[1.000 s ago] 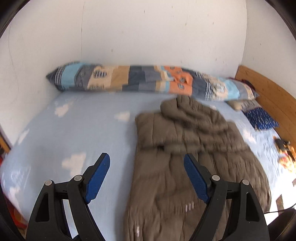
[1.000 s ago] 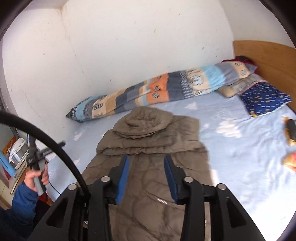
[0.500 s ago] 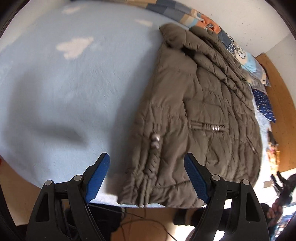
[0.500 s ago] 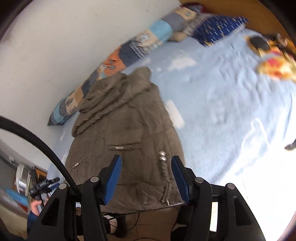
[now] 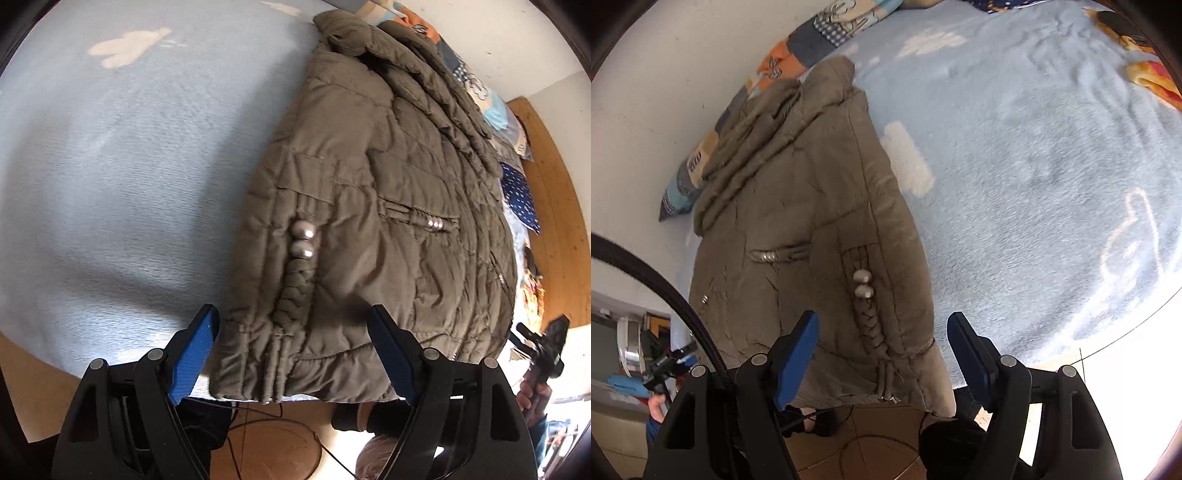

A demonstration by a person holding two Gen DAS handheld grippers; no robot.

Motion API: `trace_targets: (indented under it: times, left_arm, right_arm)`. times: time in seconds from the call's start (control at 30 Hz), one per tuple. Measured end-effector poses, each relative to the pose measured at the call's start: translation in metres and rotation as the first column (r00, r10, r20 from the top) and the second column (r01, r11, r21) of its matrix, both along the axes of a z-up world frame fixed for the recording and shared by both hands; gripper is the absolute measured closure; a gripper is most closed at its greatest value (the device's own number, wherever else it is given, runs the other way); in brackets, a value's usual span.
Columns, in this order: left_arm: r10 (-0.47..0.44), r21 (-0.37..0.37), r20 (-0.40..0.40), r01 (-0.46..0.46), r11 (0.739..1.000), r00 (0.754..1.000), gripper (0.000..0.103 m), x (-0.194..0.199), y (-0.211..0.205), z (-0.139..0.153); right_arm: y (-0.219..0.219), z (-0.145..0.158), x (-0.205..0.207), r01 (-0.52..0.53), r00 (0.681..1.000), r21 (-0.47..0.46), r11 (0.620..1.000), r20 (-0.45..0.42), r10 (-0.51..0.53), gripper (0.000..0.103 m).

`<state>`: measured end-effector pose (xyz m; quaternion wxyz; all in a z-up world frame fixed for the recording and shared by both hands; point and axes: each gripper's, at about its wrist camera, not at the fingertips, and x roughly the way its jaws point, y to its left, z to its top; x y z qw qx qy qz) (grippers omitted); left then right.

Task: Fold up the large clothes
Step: 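Move both tools to the jacket hem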

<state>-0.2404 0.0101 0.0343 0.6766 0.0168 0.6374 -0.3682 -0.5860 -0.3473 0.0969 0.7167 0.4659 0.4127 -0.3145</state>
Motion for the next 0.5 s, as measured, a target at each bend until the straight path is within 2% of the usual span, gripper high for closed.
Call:
trace_targets:
  times: [0.2,0.33,0.5]
  left_arm:
    - [-0.013,0.005,-0.016,0.013,1.000,1.000,0.022,0.002,-0.006,-0.008]
    - [-0.001,0.013,-0.015,0.001,1.000,1.000,0.022,0.006,0.002,-0.011]
    - [0.037,-0.003,-0.010,-0.037,0.999,0.999,0.022,0.014,0.008,-0.011]
  right_arm:
    - [0.003,-0.023,0.025,-0.094,0.993,0.061,0.994,-0.060,0.098,0.024]
    - [0.010,-0.029,0.040,-0.157,0.980,0.055,0.986,-0.112,0.162,0.022]
    - [0.007,-0.023,0.035,-0.116,0.985,0.019,0.993,-0.124,0.118,0.023]
